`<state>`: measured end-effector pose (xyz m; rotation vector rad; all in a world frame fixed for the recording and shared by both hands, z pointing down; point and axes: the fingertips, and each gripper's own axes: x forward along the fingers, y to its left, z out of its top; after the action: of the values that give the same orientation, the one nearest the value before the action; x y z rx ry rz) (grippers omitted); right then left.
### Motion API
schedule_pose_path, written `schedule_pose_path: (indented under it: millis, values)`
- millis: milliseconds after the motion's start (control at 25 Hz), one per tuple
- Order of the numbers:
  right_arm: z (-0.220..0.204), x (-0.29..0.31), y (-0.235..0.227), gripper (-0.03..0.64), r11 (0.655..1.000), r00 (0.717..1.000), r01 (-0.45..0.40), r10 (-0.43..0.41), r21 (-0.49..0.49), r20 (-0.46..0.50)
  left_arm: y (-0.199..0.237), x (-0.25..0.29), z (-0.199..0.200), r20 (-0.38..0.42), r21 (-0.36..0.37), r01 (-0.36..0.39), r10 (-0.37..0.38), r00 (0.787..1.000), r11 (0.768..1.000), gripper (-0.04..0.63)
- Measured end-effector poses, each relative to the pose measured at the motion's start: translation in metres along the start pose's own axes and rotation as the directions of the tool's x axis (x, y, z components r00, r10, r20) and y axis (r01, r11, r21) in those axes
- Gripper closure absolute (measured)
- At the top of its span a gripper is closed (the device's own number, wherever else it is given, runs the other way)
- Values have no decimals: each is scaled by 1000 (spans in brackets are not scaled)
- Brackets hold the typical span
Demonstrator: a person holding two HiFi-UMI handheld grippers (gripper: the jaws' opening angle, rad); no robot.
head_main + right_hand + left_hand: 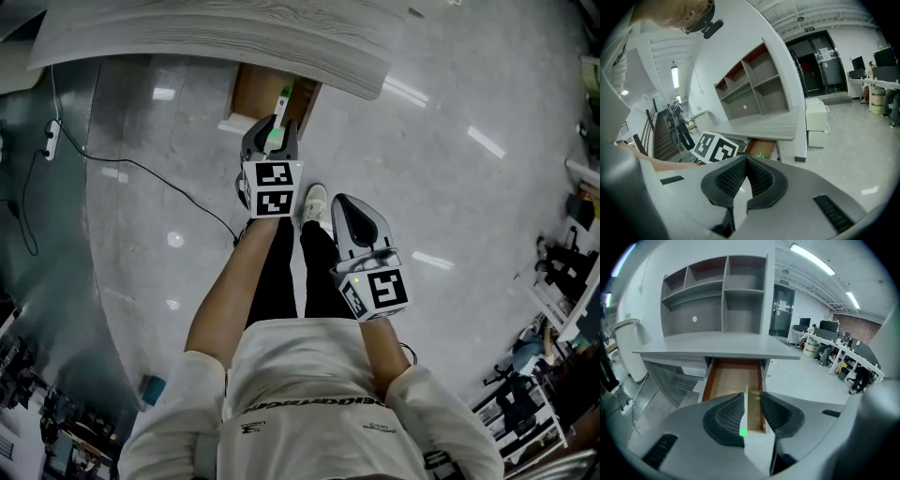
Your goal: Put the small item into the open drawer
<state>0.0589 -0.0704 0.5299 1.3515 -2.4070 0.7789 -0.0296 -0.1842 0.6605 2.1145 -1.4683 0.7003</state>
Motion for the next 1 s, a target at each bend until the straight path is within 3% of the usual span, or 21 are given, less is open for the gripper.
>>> schedule_pose_path:
  millis: [320, 680, 1000]
  values:
    - [25, -19, 7, 588, 1000, 999, -12, 13, -28, 36, -16, -39, 21, 32, 17, 5, -5, 999, 1000, 495]
    - [56, -32, 19, 588, 998, 997, -51, 52, -30, 50, -34, -95, 59, 68, 5, 63, -63, 996, 998, 529]
    - [91, -38, 32, 588, 993, 993, -81, 88, -88, 79, -31, -138, 97, 138, 24, 42, -45, 989, 999, 565]
